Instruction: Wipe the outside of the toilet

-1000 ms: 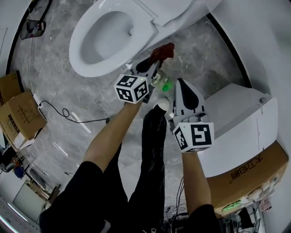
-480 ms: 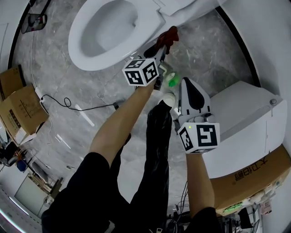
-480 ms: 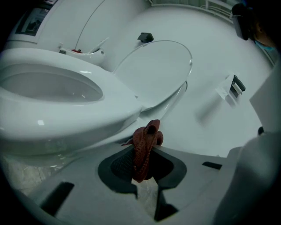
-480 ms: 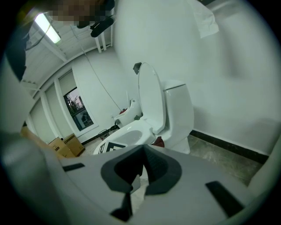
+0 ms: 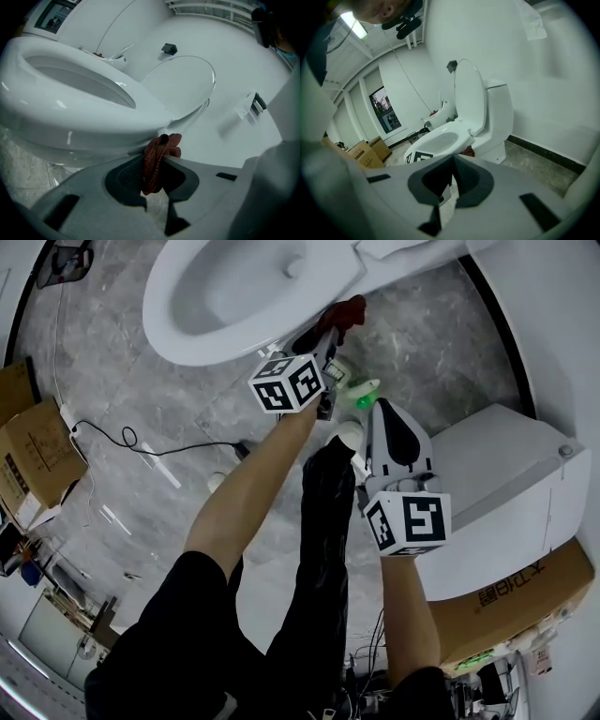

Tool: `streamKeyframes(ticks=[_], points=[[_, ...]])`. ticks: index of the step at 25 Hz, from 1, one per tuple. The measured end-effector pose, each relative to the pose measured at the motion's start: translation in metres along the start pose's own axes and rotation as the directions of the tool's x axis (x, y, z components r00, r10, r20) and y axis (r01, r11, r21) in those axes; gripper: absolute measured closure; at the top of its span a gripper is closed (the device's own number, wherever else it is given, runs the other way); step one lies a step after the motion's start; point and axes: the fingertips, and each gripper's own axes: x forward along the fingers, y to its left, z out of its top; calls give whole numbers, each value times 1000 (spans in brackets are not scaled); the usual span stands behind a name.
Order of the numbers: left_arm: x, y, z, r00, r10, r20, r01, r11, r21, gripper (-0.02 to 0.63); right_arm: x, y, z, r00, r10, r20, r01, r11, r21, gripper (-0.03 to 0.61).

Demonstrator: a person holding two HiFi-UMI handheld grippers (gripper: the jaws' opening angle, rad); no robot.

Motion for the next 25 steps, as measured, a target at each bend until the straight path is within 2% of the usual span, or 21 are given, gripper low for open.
streamKeyframes(ticks=[12,25], points=[[-44,36,0,1000,-2,-19,3,999,52,549,20,46,-12,1000,8,-25,-8,1000,-25,575],[-102,86,1,1000,20,-24,-18,999,49,550,38,102,-28,998,38,-55,-41,998,-56,575]])
